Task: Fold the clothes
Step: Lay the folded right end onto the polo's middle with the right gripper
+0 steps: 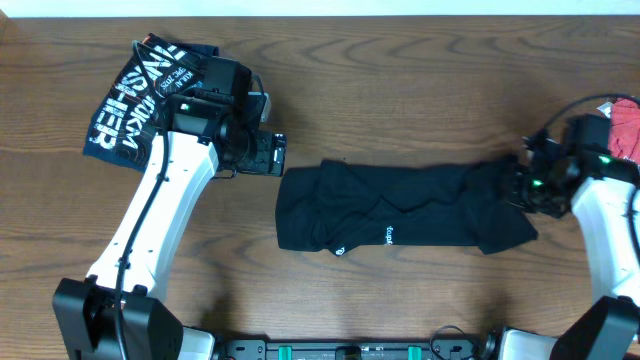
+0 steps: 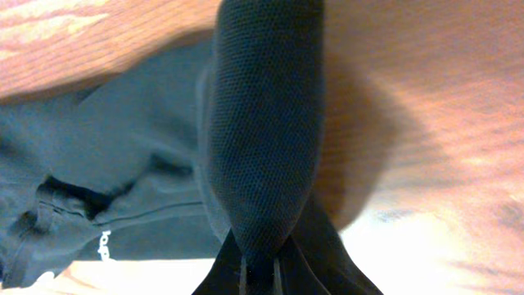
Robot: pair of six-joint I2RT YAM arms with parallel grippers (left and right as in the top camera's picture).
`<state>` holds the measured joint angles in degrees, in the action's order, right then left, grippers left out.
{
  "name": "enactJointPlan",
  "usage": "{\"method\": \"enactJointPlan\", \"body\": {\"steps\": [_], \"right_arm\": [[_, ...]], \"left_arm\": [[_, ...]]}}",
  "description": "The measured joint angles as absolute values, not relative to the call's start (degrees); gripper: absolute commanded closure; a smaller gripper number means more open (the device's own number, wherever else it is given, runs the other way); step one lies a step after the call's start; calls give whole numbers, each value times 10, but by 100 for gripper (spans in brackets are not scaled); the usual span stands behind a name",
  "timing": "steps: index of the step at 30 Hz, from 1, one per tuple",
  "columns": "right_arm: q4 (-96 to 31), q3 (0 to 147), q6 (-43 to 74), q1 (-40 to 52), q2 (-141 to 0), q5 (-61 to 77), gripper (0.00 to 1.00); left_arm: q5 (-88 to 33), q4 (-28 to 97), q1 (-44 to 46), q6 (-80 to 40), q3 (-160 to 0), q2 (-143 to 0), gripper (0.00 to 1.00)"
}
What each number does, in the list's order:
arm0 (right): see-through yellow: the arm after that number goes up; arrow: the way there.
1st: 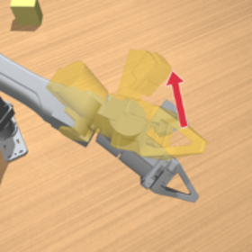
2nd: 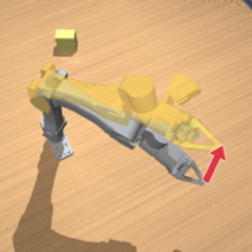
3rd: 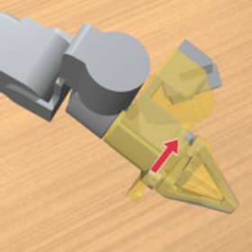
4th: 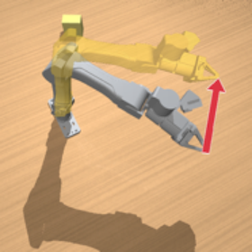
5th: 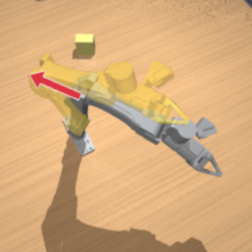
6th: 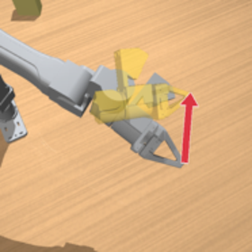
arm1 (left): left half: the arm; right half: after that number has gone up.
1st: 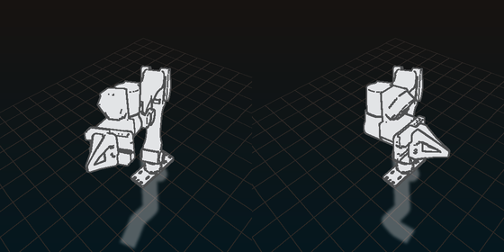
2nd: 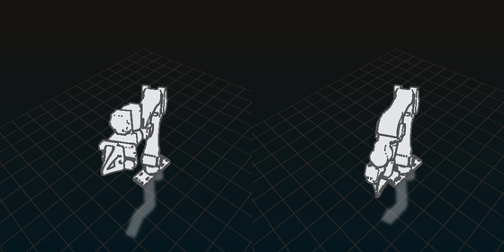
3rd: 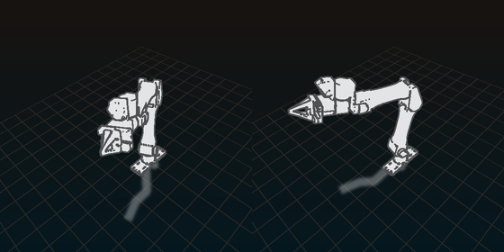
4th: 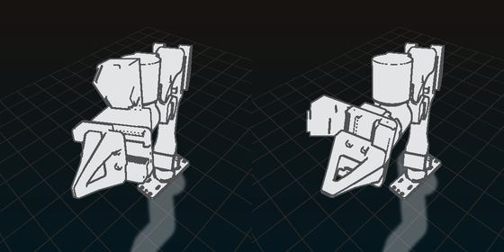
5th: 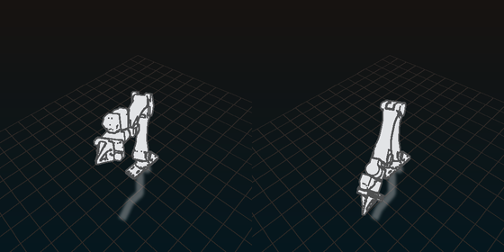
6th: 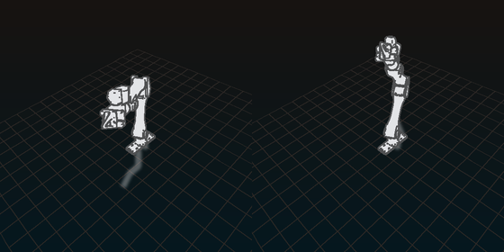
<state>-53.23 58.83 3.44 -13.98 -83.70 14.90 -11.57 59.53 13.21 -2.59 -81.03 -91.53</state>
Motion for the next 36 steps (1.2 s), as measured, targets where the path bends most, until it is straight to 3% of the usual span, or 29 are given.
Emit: {"method": "enactJointPlan", "body": {"steps": [10, 20, 23, 26, 31, 36], "right_arm": [[-460, 588, 133, 8, -896, 122, 99], [-424, 588, 187, 83, -952, 122, 99], [-396, 588, 196, 89, -952, 140, 74], [-370, 588, 200, 93, -952, 183, 69], [-358, 588, 179, 91, -952, 241, 74], [-390, 588, 149, 53, -940, 241, 97]], "left_arm": [[-116, 595, 132, -26, -810, -915, 13], [-116, 595, 132, -26, -810, -915, 13], [-116, 595, 132, -26, -810, -915, 13], [-116, 595, 132, -26, -810, -915, 13], [-116, 595, 132, -26, -810, -915, 13], [-116, 595, 132, -26, -810, -915, 13]]}}
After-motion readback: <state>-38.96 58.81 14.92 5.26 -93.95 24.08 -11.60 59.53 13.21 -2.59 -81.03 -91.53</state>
